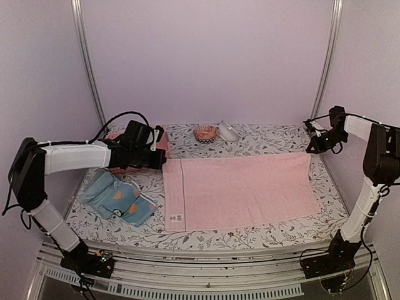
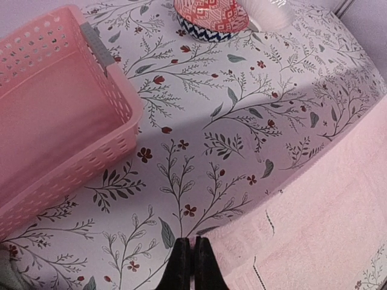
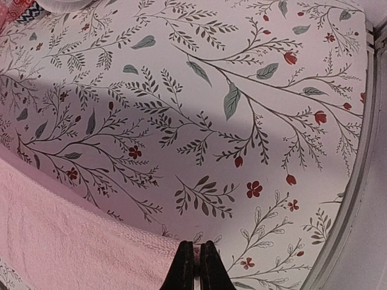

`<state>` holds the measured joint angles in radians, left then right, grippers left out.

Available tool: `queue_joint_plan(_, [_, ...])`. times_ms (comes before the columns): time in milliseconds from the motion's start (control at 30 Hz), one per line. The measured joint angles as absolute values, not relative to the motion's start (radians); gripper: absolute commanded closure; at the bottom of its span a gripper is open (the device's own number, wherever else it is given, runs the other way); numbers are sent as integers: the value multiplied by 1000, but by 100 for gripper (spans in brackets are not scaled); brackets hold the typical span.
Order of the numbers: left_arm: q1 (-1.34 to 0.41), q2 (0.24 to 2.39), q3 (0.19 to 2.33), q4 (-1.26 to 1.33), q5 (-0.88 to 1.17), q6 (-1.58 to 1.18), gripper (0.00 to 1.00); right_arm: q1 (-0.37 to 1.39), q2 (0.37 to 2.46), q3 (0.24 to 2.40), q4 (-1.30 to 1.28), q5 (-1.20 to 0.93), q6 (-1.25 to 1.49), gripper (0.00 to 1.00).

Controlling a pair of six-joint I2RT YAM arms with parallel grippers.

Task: Roll the towels
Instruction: Fold the towel at the center of the board.

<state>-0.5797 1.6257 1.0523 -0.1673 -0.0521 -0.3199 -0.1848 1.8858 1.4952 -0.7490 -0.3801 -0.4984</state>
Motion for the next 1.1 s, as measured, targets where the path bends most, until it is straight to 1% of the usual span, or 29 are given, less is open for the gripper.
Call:
queue_joint_plan(367, [-600, 1519, 952, -194, 0, -337, 100, -211, 1725, 1290, -738, -400, -529, 97])
queue_joint_plan(667, [-641, 1389, 852, -231, 80, -373, 100, -256, 1538, 1089, -743, -396, -576, 97])
queue_joint_plan(1100, [-694, 1380, 753, -308, 176, -421, 100, -294, 1446, 923, -748, -370, -634, 98])
